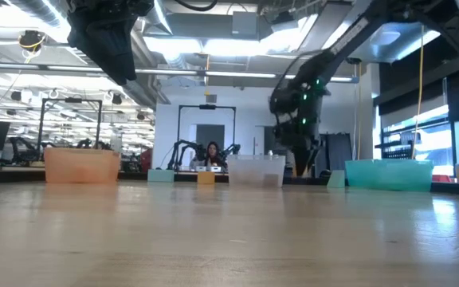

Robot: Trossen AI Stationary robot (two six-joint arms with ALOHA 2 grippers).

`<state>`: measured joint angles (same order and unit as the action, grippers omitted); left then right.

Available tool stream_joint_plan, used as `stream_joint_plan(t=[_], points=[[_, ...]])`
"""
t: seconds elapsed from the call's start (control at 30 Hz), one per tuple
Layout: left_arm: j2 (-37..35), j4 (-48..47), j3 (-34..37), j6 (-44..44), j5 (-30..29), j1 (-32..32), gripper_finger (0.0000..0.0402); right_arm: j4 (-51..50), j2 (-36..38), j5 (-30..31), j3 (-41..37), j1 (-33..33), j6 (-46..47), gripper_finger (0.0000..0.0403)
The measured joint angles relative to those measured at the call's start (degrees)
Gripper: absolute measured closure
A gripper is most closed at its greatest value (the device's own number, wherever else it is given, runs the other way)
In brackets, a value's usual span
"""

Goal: Sort & place blocks by color
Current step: Put the orange block into the orange bin

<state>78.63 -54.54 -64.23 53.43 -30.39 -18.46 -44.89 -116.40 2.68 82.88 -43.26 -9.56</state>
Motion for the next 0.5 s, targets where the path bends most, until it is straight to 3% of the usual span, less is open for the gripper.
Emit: stream_joint_plan(t=[0.17, 0.3, 0.5], points=[[0.0, 0.1, 0.0, -0.4, 0.0, 0.0, 0.0223, -5.4, 5.3, 1.3, 0.5, 2.9, 0.3, 0.0270], [0.0, 0.2, 0.0, -6.1, 0.0, -0.1, 0.0223, -9.9, 11.3, -0.1, 0.6, 7.0, 1.8, 0.0270], [0.0, 0.9, 0.0, -21.8, -0.6, -0.2, 0.0223, -12.8, 20.7, -10.8, 0.6, 16.8, 6.2, 0.0270]])
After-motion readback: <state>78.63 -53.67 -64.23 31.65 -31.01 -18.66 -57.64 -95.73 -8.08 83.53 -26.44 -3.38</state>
